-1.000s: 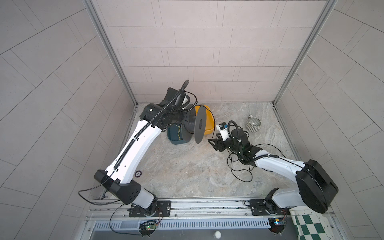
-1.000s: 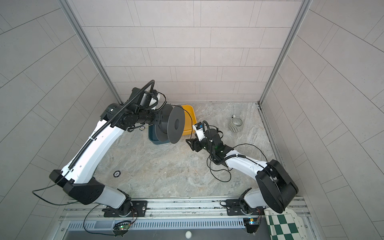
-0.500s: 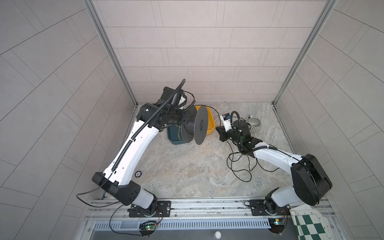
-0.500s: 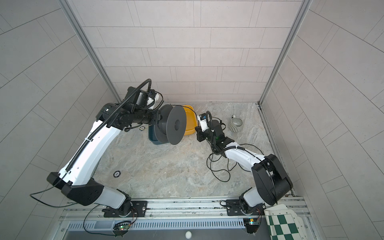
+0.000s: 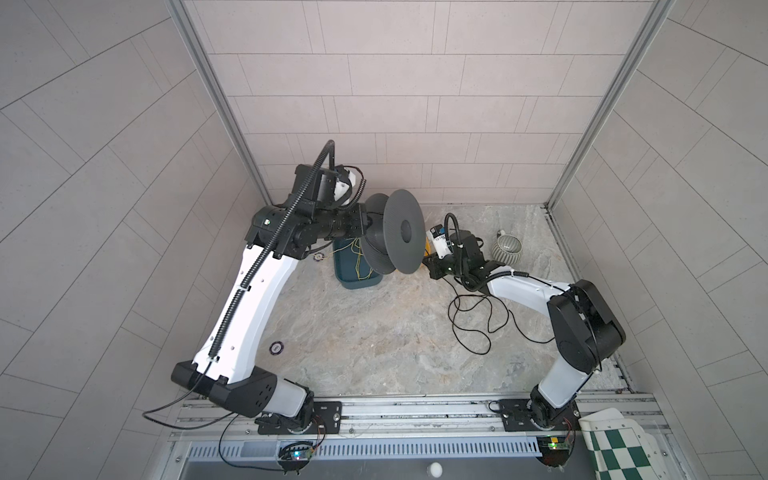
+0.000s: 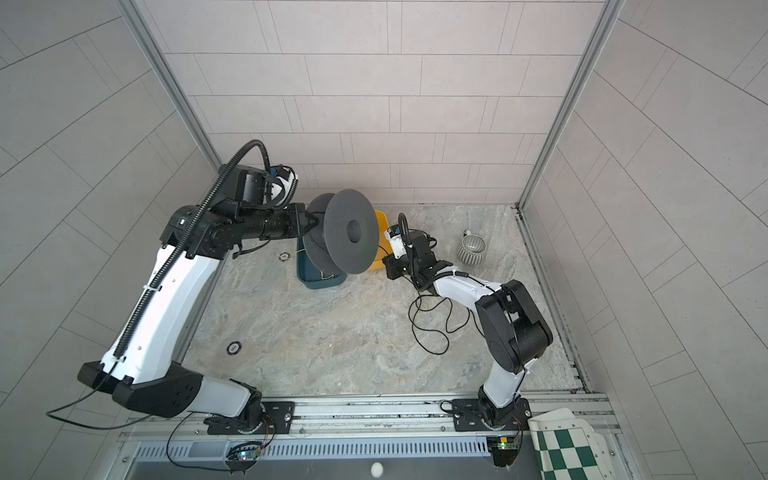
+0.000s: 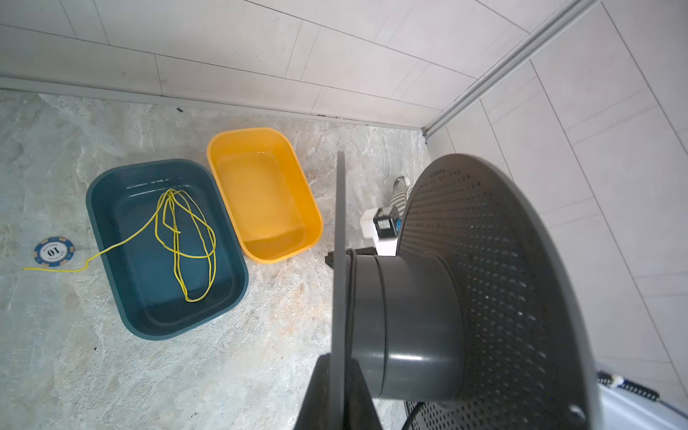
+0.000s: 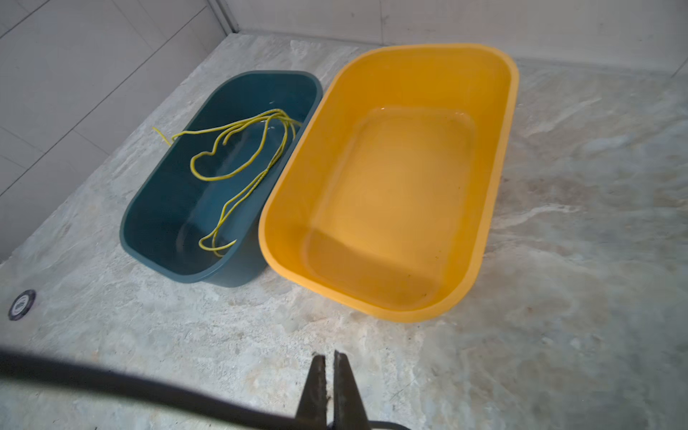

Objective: Wrap the cables

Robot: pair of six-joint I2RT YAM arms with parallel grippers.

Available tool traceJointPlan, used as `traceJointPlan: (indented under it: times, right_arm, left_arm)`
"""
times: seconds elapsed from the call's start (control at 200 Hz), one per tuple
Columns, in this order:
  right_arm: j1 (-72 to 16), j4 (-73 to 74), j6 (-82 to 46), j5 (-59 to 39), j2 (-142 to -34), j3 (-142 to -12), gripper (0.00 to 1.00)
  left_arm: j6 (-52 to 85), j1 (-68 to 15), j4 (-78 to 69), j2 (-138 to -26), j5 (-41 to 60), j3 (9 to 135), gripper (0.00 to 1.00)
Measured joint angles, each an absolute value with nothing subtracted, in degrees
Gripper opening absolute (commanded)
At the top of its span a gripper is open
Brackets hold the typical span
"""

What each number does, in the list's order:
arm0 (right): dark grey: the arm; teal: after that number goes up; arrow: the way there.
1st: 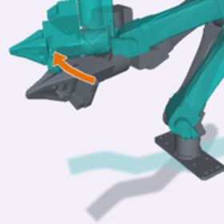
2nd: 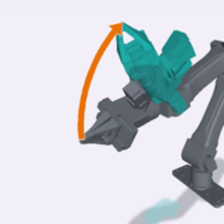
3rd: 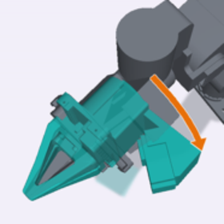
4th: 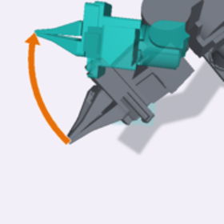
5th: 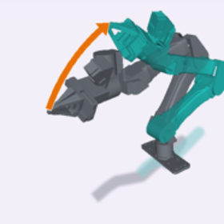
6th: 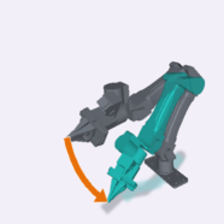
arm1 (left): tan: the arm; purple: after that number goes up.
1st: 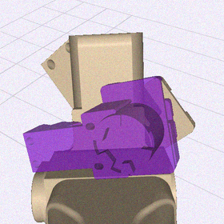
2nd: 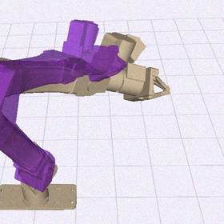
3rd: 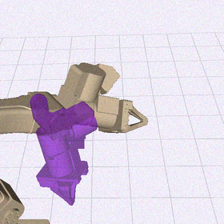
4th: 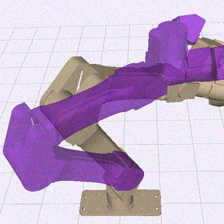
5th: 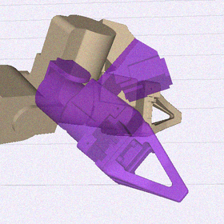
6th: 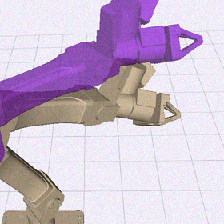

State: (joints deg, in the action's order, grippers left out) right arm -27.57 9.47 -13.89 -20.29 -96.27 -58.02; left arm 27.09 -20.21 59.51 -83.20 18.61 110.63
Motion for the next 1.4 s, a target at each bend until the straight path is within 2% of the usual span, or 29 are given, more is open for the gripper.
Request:
traceJointPlan:
  times: [0.205,0.465,0.926,1.201,1.401]
  right_arm:
    - [-31.6,6.3,-13.1,-17.6,-89.6,-55.4,0.0]
    - [-38.8,-2.1,-9.0,-9.1,-85.6,-57.5,0.0]
    - [-53.1,-23.3,0.1,5.9,-85.2,-74.6,0.0]
    - [-55.0,-33.6,3.6,10.0,-85.7,-86.8,0.0]
    - [-55.0,-34.2,5.2,15.6,-86.6,-90.2,0.0]
  left_arm:
    - [35.1,-18.7,53.9,-83.4,15.0,107.7,0.0]
    - [42.2,-18.8,49.4,-84.0,7.5,103.7,0.0]
    - [45.5,-24.0,48.1,-84.5,-9.7,98.8,0.0]
    - [44.1,-29.5,48.4,-87.6,-17.9,99.5,0.0]
    - [41.9,-31.9,48.8,-88.8,-20.9,100.4,0.0]
